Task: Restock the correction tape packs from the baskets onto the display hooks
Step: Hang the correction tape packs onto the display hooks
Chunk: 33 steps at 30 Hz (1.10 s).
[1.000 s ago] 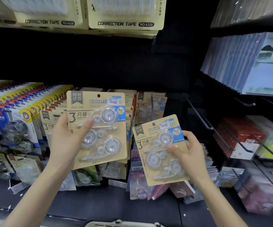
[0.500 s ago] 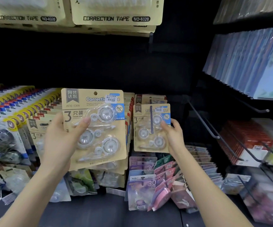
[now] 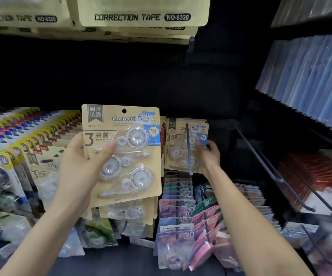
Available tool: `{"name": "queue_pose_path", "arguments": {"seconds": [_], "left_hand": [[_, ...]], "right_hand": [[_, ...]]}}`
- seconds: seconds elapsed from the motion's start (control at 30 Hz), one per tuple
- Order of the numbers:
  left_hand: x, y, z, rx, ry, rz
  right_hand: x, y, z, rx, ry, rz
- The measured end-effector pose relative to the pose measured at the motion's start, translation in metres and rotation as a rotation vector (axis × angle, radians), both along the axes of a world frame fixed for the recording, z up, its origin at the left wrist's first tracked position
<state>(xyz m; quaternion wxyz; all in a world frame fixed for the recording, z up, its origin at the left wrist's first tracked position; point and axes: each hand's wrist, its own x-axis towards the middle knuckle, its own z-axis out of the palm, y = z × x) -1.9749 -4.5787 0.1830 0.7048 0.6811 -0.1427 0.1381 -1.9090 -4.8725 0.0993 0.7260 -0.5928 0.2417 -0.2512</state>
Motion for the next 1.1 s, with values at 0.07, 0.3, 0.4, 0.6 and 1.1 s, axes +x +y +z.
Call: {"name": "queue_pose_path", "arguments": {"seconds": [0.07,0.3,0.4,0.6,1.1], "left_hand": [[-0.002,0.001,0.000,0.007,-0.007,-0.010],[-0.015,0.008,0.005,-0.013,-0.048,-0.025],[-0.027,0.007,0.008,-0.020,-0.055,-0.074],[-0.066,-0.019,0.003,-0.016,-0.043,-0.237],[-0.009,-0.001,-0.042,0.983,-0.601,0.235]], "right_hand": [[-0.005,-0.002,-0.001,-0.046,0.032,0.010],[-0.061,0.001,0.021,-0.346,0.069,-0.154],[-0.109,0.030,0.051,-0.404,-0.202,-0.104],[-0.185,0.094,0.087,-0.394,-0.395,0.336],[-0.197,0.055,0.034,-0.409,-0.223,0.246]]}}
